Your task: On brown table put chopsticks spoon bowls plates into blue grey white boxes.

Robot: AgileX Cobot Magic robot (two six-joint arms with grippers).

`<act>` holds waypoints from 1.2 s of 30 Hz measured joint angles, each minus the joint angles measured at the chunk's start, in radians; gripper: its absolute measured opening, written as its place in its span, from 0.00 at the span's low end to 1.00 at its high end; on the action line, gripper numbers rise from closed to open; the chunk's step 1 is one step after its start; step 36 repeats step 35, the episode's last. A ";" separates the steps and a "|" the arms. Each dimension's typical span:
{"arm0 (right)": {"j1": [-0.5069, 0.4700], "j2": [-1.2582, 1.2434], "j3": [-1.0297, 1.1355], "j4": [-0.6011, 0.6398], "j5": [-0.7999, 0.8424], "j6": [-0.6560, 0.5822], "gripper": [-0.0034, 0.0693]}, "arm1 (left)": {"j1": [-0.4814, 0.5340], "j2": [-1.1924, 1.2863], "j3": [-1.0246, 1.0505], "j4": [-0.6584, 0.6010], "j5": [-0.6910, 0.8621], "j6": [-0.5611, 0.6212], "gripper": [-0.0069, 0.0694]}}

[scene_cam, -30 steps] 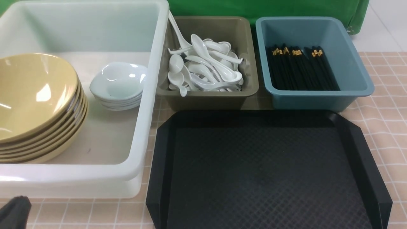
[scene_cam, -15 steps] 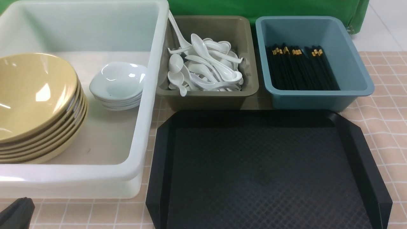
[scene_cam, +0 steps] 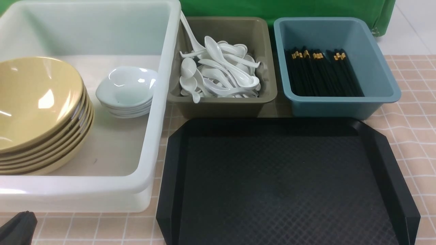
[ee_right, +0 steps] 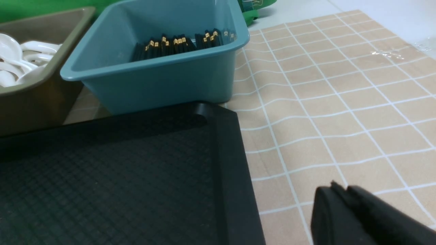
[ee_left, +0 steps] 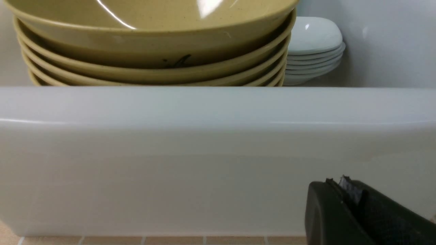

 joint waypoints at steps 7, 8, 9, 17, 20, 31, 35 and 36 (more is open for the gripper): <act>0.000 0.000 0.000 0.000 0.000 0.000 0.17 | 0.000 0.000 0.000 0.000 0.000 0.000 0.09; 0.000 0.000 0.000 0.000 0.000 0.000 0.17 | 0.000 0.000 0.000 0.000 0.000 0.000 0.09; 0.000 0.000 0.000 0.000 0.000 0.000 0.18 | 0.000 0.000 0.000 0.000 0.000 0.000 0.09; 0.000 0.000 0.000 0.000 0.000 0.000 0.19 | 0.000 0.000 0.000 0.000 0.000 0.000 0.09; 0.000 0.000 0.000 0.000 0.000 0.000 0.19 | 0.000 0.000 0.000 0.000 0.000 0.001 0.09; 0.000 0.000 0.000 0.000 0.000 0.000 0.20 | 0.000 0.000 0.000 0.000 0.000 0.004 0.09; 0.000 0.000 0.000 0.000 0.000 0.000 0.21 | 0.000 0.000 0.000 0.000 0.000 0.004 0.09; 0.000 0.000 0.000 0.000 0.000 0.000 0.21 | 0.000 0.000 0.000 0.000 0.000 0.004 0.09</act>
